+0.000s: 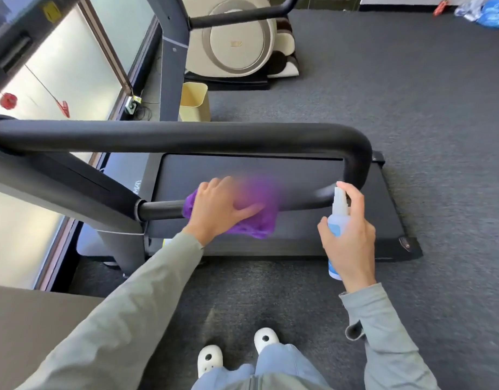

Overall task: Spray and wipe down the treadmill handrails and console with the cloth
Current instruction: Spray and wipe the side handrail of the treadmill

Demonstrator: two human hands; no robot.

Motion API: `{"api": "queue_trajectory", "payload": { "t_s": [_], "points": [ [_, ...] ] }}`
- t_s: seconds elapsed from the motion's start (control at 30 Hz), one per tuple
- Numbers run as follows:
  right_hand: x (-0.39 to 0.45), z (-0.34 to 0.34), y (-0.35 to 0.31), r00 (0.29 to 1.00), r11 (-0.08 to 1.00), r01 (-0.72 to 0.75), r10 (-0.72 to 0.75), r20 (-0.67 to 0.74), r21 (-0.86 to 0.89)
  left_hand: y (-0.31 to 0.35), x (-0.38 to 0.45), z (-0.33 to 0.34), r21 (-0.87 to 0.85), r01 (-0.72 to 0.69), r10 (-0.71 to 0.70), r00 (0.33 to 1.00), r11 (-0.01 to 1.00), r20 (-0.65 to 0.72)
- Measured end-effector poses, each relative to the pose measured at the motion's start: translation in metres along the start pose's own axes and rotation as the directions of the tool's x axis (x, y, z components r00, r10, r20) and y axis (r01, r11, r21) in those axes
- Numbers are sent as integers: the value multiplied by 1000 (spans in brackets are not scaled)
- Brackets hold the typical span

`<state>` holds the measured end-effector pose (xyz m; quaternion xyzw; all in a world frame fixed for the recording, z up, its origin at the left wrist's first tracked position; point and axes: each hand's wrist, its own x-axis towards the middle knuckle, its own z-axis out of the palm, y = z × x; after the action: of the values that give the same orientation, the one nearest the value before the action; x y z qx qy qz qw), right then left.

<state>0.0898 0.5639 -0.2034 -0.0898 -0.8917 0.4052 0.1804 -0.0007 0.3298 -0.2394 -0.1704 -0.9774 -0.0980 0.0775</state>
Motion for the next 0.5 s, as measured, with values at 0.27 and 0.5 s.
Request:
{"api": "queue_trajectory", "payload": {
  "t_s": [0.27,0.5],
  "points": [
    [-8,-18,10,995,997,68,-69,-69,-20,72,17,19,49,13,-5,986,999,-168],
    [-7,-23,9,993,992,109,-111,-40,-64,111,38,18,-24,-68,67,996,997,-51]
  ]
}}
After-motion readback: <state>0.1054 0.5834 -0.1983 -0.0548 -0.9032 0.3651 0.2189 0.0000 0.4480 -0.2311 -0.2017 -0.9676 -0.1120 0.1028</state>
